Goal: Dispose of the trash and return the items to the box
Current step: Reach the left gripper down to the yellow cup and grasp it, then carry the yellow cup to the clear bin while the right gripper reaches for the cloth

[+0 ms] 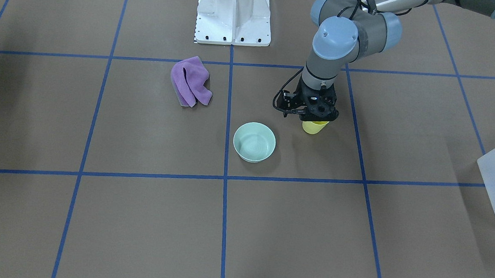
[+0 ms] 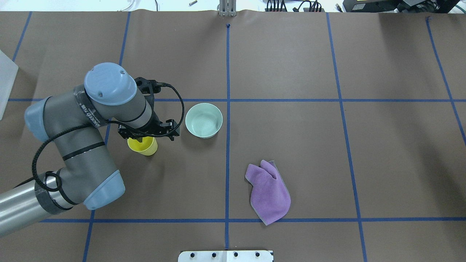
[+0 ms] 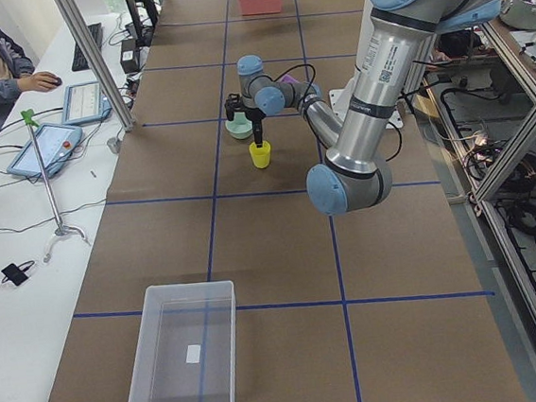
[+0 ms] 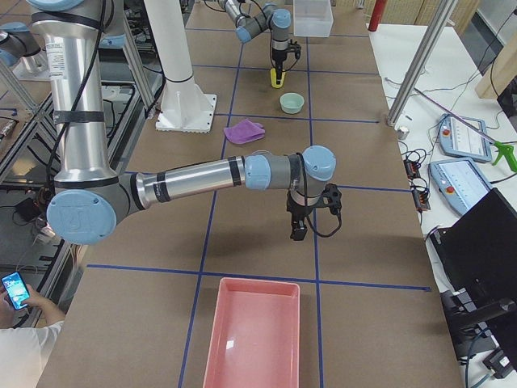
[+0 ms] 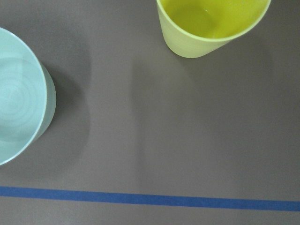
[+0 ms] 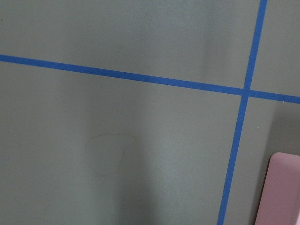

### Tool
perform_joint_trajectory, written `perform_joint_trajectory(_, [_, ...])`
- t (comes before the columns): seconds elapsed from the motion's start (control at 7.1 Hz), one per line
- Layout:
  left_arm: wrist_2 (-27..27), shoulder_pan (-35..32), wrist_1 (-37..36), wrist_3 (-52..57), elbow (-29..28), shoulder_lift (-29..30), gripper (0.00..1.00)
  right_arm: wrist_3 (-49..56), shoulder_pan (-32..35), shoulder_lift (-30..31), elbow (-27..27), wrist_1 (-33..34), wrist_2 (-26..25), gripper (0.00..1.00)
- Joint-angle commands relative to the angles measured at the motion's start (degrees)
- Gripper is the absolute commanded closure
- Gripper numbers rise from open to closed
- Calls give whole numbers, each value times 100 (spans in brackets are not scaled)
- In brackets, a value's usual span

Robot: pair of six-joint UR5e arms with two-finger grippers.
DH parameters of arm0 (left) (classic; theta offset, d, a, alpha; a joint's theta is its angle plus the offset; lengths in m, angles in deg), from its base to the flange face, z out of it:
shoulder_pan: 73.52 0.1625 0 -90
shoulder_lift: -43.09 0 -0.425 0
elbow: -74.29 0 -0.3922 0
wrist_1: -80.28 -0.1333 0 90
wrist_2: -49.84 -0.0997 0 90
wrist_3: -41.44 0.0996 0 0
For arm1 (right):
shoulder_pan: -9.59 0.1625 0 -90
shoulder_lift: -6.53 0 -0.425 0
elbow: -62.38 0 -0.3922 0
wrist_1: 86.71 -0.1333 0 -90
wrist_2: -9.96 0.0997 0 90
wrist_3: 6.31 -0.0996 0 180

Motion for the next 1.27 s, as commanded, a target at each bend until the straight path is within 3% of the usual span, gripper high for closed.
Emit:
perform_joint_trajectory(0.0, [-79, 95, 14, -60, -70, 13, 68, 0, -49, 0, -1, -7, 8, 0])
perform_joint_trajectory(0.14, [-44, 95, -4, -25, -44, 22, 100, -9, -58, -26, -1, 1, 8, 0])
perform_joint_trajectory(0.42, [191, -210, -48, -25, -26, 170, 100, -1003, -442, -123, -80, -399, -27, 0])
perform_joint_trajectory(0.7, [1129, -1130, -56, 298, 148, 67, 100, -3092, -1310, -123, -141, -1801, -123, 0])
perform_joint_trajectory(0.99, [1616, -1896, -240, 1429, 360, -337, 100, -5123, -2477, -141, -351, -3070, -736, 0])
perform_joint_trajectory(1.13, [1791, -2370, -441, 2235, 360, -539, 100, -5977, -3136, -384, -649, -3040, -1183, 0])
